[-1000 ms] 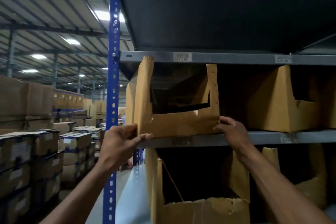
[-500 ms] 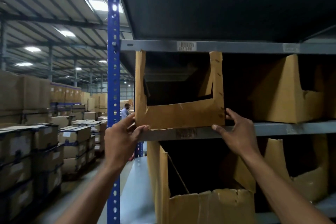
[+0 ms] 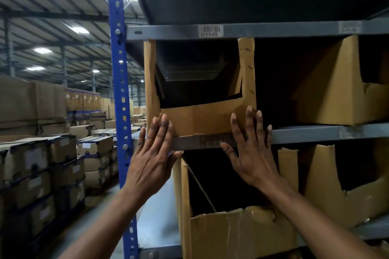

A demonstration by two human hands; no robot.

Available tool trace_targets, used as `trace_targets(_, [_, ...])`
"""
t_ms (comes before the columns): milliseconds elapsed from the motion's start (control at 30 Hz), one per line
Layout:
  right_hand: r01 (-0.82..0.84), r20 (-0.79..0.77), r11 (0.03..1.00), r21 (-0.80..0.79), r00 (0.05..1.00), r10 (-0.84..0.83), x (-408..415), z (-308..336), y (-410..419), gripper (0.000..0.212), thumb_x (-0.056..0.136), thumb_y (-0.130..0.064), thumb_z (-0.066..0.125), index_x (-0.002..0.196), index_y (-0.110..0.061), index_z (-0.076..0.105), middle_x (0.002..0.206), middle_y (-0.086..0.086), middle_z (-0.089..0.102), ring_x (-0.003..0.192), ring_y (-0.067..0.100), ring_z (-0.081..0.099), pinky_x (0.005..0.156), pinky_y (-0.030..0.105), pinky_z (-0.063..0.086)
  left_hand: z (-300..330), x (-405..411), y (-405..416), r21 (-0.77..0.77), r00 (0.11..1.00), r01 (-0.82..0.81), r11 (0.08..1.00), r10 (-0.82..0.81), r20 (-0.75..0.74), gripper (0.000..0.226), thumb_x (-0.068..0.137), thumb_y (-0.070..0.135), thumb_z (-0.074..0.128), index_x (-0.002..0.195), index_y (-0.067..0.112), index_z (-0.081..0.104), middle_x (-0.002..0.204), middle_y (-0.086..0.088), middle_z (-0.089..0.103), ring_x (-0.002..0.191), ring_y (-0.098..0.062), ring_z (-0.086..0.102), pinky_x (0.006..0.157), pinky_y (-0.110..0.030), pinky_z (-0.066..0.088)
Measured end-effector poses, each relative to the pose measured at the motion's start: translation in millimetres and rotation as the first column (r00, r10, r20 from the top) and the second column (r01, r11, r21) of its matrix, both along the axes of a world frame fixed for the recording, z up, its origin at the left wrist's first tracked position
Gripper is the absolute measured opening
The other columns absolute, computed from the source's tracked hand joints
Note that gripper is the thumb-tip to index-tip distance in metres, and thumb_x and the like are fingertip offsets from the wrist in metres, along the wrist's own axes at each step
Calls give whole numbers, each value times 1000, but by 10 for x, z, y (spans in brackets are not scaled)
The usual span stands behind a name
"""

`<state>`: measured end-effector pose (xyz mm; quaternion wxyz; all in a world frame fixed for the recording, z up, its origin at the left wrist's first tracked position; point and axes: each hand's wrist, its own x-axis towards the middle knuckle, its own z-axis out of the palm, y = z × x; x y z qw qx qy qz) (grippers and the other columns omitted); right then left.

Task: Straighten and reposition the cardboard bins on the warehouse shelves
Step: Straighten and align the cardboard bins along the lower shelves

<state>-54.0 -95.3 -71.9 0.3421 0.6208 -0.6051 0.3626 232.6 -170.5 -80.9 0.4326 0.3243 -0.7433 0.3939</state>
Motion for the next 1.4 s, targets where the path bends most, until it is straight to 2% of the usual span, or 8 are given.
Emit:
trace_targets(133, [-3, -21, 1000, -16, 1000, 3, -18, -21, -80, 80, 104, -65, 30, 165, -31, -10, 169, 9, -28, 156, 35, -25, 122, 71, 4, -21, -3, -102, -7, 1000, 14, 1000, -14, 0, 78, 109, 51, 35, 166, 2, 16, 177, -15, 5, 164, -35, 7, 130, -59, 18])
trace_targets(333, [12, -9, 1000, -16, 1000, -12, -35, -56, -138, 82, 102, -67, 30, 165, -30, -8, 169, 12, -27, 156, 37, -23, 123, 70, 5, 13, 6, -172, 23, 999, 12, 1000, -14, 45, 77, 112, 54, 24, 166, 0, 17, 177, -17, 5, 164, -36, 7, 129, -62, 20])
trace_targets(533, [-44, 117, 998, -51, 992, 49, -3, -20, -139, 80, 101, -68, 29, 165, -34, -5, 167, 9, -33, 158, 39, -12, 126, 63, 3, 72, 27, -169, 3, 992, 47, 999, -47, 116, 73, 114, 51, 23, 166, 0, 19, 177, -16, 5, 164, -34, 8, 129, -59, 19])
trace_targets(700, [-186, 264, 956, -227, 933, 244, 14, 55, -65, 68, 101, -59, 37, 164, -38, 21, 174, 2, -4, 158, 26, 15, 121, 51, 22, 76, 8, -159, 9, 985, 91, 996, -91, 147, 67, 114, 44, 29, 164, -1, 24, 176, -18, 10, 163, -34, 12, 128, -65, 19])
trace_targets(833, [-151, 300, 959, -240, 928, 221, -46, 61, -49, 64, 99, -49, 45, 160, -32, 36, 174, 4, 5, 155, 27, 24, 117, 53, 36, 68, -21, -124, -1, 967, 188, 982, -185, 178, 59, 113, 29, 37, 163, -1, 29, 174, -19, 18, 163, -33, 17, 127, -65, 21])
trace_targets(933, [-143, 275, 962, -232, 939, 205, -63, 53, -30, 65, 96, -45, 49, 158, -27, 41, 172, 9, 11, 152, 31, 31, 115, 52, 40, 76, 51, -159, -8, 965, 181, 984, -176, 192, 65, 106, 16, 49, 164, -1, 27, 175, -18, 17, 163, -33, 15, 128, -64, 21])
trace_targets(1233, [-120, 234, 973, -198, 958, 166, -11, -14, -18, 62, 94, -34, 61, 153, -20, 51, 169, 14, 14, 155, 33, 22, 119, 54, 35, 100, 130, -185, -19, 969, 74, 997, -67, 237, 70, 102, 17, 53, 165, 1, 26, 175, -18, 14, 163, -33, 13, 126, -65, 24])
trace_targets(1400, [-125, 274, 960, -249, 942, 193, -28, 7, 4, 70, 95, -35, 60, 160, -26, 36, 173, 12, 1, 155, 34, 23, 119, 58, 35, 100, 158, -127, -34, 965, 10, 999, 0, 262, 70, 101, 21, 44, 165, 0, 24, 175, -20, 11, 164, -35, 10, 126, -68, 19])
